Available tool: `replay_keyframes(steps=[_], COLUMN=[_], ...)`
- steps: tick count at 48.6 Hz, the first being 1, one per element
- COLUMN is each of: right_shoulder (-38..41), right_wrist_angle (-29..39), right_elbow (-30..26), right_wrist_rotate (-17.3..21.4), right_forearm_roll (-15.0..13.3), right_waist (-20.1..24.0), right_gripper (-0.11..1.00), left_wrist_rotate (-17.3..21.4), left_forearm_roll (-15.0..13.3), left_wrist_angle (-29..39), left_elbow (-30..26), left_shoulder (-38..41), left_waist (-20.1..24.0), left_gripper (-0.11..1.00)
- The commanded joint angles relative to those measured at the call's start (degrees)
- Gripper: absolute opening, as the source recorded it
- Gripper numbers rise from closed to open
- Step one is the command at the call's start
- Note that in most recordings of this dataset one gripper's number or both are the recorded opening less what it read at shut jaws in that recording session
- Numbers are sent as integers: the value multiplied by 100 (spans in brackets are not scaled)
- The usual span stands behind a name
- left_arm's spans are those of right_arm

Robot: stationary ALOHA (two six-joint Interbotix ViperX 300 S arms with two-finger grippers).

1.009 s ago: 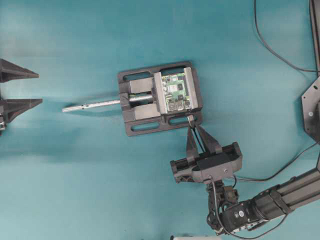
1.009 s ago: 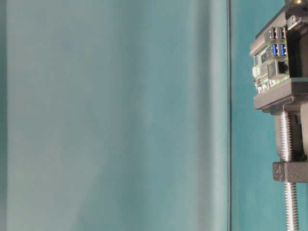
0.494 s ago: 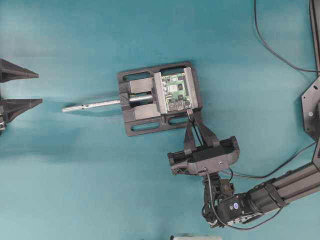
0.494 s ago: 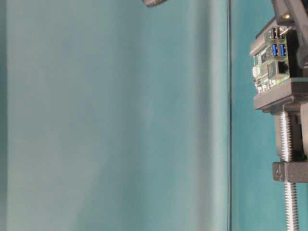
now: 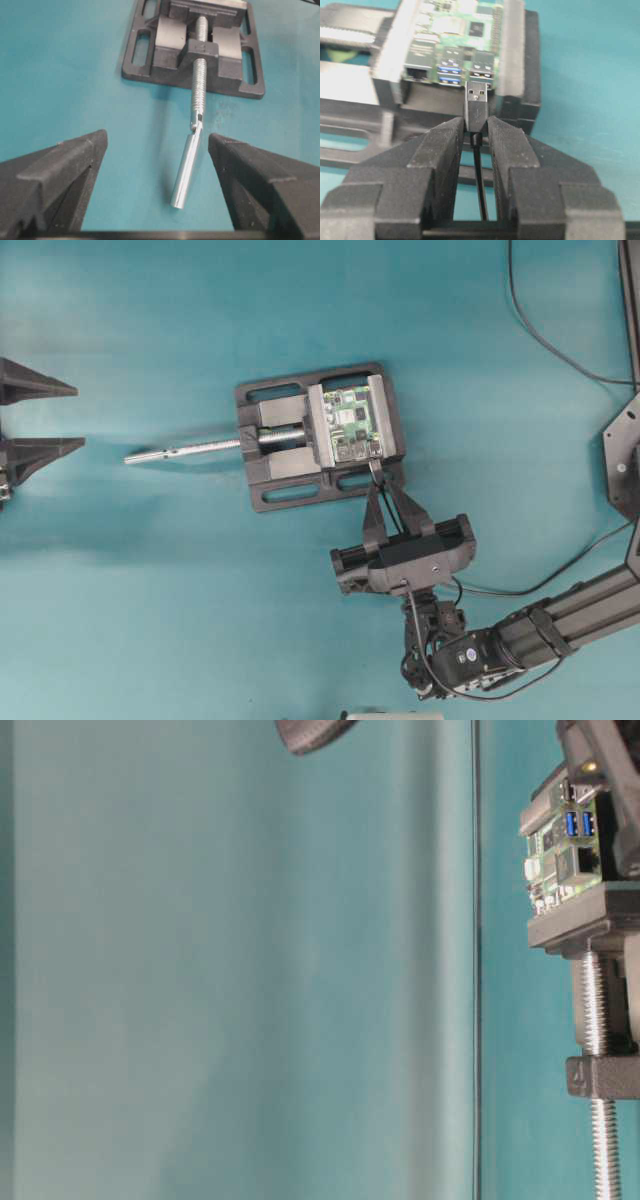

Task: Insert the USB into the fixed PCB.
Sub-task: 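Align the USB plug tip with the lower-right USB port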

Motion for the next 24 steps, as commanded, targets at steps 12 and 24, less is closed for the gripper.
replay_keyframes(steps=[12,24], right_shoulder=[-378,-396], right_wrist_angle=[-70,-53], right_elbow=[-18,26], right_wrist_rotate=[-44,-70], right_forearm_roll=[-53,0], right_waist=[-9,-9], right_gripper=[21,21], left_wrist_rotate=[-62,-62], left_forearm_roll=[18,18], left_wrist_angle=[-53,-53], left_elbow=[-70,-70], left_shoulder=[88,88], left_waist=[9,9], left_gripper=[98,98])
